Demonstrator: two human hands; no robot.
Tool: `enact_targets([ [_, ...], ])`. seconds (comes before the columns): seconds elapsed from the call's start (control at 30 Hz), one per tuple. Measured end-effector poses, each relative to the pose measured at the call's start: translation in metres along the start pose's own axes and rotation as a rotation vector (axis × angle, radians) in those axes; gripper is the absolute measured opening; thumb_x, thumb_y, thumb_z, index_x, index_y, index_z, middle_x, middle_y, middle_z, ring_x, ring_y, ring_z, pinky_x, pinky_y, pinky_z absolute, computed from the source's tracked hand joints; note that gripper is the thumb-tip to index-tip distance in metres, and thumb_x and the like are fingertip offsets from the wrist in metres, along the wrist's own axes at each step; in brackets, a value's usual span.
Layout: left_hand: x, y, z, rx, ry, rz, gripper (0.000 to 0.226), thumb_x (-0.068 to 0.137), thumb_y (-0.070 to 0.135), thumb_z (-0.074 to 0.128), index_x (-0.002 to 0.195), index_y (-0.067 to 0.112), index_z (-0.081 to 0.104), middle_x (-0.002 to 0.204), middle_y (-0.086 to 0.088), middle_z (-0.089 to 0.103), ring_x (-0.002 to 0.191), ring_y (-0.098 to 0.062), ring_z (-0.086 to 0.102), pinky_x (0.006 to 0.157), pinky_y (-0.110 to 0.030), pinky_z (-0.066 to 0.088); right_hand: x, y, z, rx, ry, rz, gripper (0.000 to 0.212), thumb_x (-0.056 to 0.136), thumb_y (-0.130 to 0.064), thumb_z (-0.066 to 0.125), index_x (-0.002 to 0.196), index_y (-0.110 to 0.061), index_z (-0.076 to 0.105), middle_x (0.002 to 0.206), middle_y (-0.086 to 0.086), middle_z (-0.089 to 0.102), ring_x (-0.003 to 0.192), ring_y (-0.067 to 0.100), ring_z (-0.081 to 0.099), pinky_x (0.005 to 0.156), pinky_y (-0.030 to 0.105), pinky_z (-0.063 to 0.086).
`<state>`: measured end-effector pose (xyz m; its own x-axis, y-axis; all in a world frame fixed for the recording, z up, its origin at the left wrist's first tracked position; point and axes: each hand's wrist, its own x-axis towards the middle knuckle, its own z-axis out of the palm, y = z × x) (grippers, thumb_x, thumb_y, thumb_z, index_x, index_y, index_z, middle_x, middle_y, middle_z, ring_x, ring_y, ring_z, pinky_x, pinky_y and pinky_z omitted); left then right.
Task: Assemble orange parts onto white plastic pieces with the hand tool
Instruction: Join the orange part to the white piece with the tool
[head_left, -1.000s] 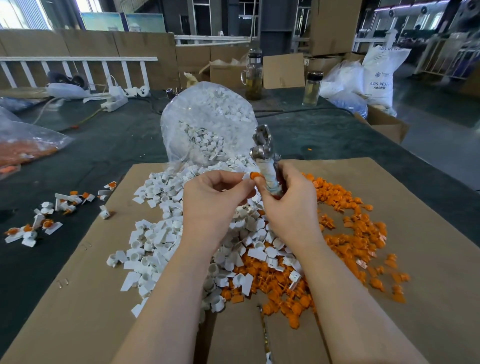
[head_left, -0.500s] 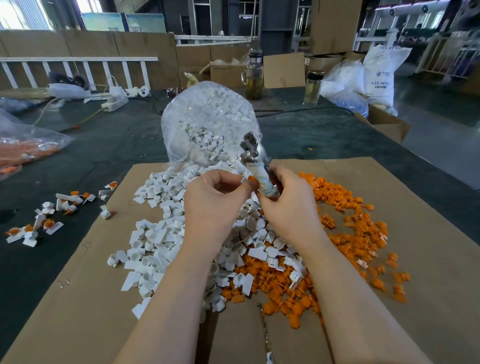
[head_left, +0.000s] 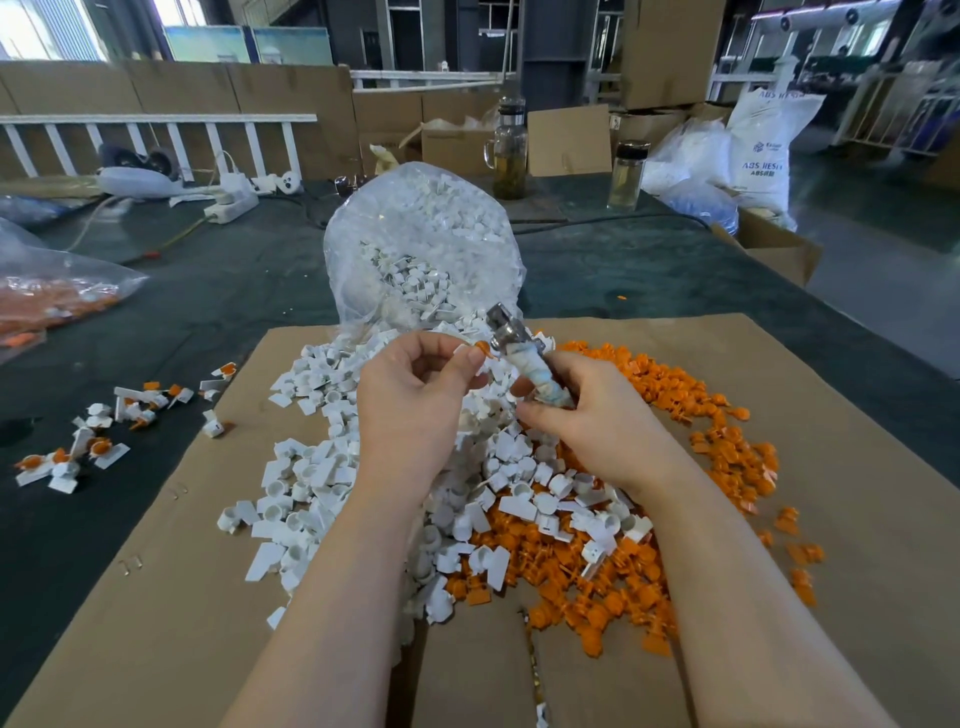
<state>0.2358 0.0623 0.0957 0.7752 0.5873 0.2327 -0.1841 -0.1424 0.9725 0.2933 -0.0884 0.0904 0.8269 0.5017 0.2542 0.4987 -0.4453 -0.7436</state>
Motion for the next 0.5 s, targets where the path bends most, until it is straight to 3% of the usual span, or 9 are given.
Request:
enact_targets([
  [0.13,0.001,0.0,-0.003,-0.039,0.001,0.02,0.012,0.087,0.009,0.074,0.08,0.017,0.067,0.07,0.004,0.072,0.072,-0.015,0.074,0.071,-0.026,0.059,-0.001,-0.001,-0.001,-0.025,-0.06,-0.007,0.017,0.087,-0.029,0.069,0.101,-0.021,0.063,0.088,-0.006,0.064,0.075,0.009,0.061,0.066,0.031,0.051],
  [0.27,0.001,-0.001,-0.002,0.038,-0.006,0.016,0.013,0.083,0.014,0.078,0.078,0.019,0.068,0.066,0.006,0.073,0.068,-0.011,0.073,0.072,-0.031,0.059,-0.001,-0.004,0.006,0.069,0.092,-0.025,0.016,0.088,-0.026,0.069,0.1,-0.017,0.064,0.085,-0.003,0.066,0.076,0.013,0.064,0.071,0.038,0.055],
  [0.5,-0.002,-0.004,0.005,0.22,-0.042,0.05,0.016,0.083,0.018,0.078,0.073,0.024,0.067,0.065,0.008,0.072,0.066,-0.009,0.072,0.071,-0.035,0.06,0.003,-0.01,0.016,0.135,0.252,-0.094,0.015,0.088,-0.024,0.071,0.098,-0.021,0.062,0.084,-0.014,0.064,0.079,0.002,0.063,0.068,0.016,0.048],
])
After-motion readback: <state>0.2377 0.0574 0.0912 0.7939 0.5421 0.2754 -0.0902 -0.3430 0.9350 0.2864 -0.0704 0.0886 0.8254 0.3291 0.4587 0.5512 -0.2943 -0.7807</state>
